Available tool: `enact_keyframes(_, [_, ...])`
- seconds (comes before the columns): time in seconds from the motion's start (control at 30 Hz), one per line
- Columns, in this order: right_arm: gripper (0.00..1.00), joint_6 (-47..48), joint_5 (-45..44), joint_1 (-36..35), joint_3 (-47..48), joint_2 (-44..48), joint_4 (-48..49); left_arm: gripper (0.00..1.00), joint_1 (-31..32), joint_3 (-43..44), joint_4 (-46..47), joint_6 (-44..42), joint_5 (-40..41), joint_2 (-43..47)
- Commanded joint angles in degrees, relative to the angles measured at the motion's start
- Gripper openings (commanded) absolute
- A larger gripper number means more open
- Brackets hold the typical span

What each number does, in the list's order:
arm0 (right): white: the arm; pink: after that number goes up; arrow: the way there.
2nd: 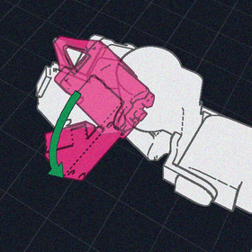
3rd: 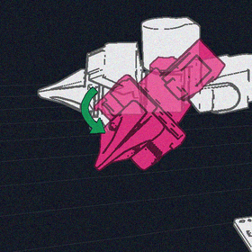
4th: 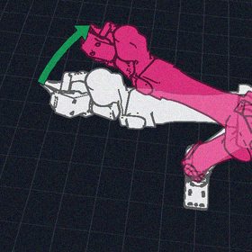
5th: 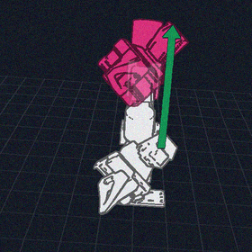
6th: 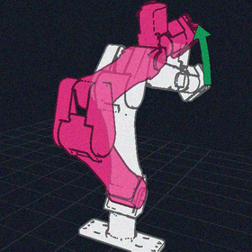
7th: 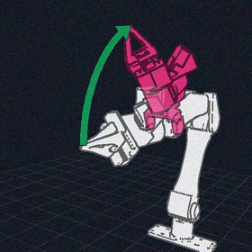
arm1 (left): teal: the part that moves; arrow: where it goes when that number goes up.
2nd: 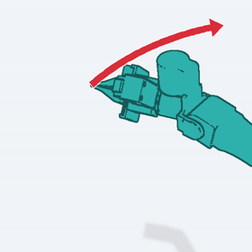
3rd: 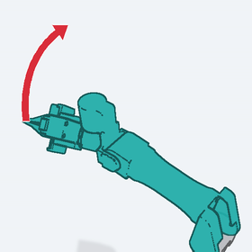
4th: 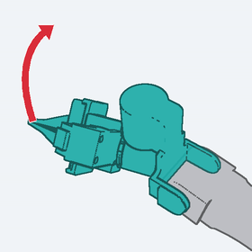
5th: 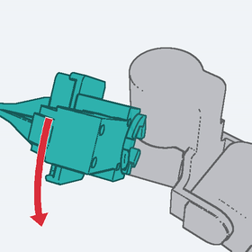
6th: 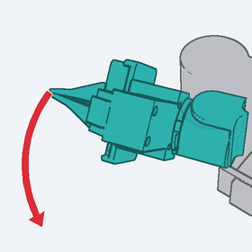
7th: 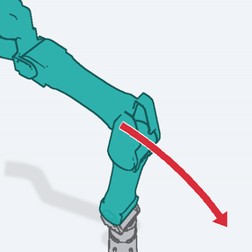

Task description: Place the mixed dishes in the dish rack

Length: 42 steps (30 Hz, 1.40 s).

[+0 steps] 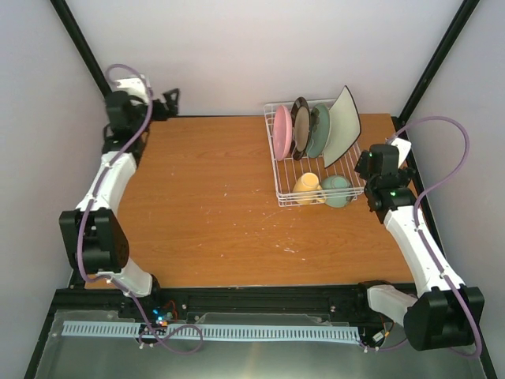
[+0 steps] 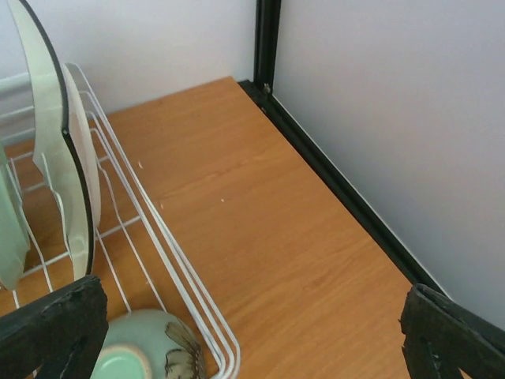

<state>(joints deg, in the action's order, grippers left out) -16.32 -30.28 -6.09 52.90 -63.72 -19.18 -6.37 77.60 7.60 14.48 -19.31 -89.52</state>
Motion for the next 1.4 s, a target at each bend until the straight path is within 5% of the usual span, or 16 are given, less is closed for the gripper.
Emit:
enact_keyframes(0.0, [1.00, -4.51, -2.02, -0.15, 2.23, 2.04, -7.45, 1.00, 6.17, 2.25, -0.15, -1.05, -0.29, -3.56])
enact_keyframes(0.17, [1.00, -8.31, 5.46, -0.07, 2.63, -0.07, -10.63, 1.00, 10.56, 2.32, 0.66, -0.13, -0.65, -5.61])
enact_keyframes(0.47, [1.00, 9.11, 27.95, -1.11, 5.17, -4.96, -6.16, 1.00, 11.47, 2.49, -0.77, 0.24, -1.05, -6.56])
enact_keyframes(0.9, [0.81, 14.83, 30.75, -16.97, 17.77, -21.09, -14.82, 1.00, 11.49, -3.30, -3.22, -0.30, 2.55, -1.31])
enact_keyframes(0.97, [0.69, 14.67, 30.64, -18.10, 18.60, -22.49, -15.17, 1.00, 11.43, -4.78, -3.55, -0.77, 3.60, 0.14])
enact_keyframes(1.07, [0.63, 14.30, 30.51, -18.68, 18.46, -23.73, -14.47, 1.00, 11.10, -7.21, -3.89, -1.11, 4.89, 2.17])
enact_keyframes(1.37, [0.59, 21.62, 32.50, -18.87, 20.55, -33.53, -13.86, 1.00, 8.80, -12.05, -3.84, -1.14, 4.98, 6.89])
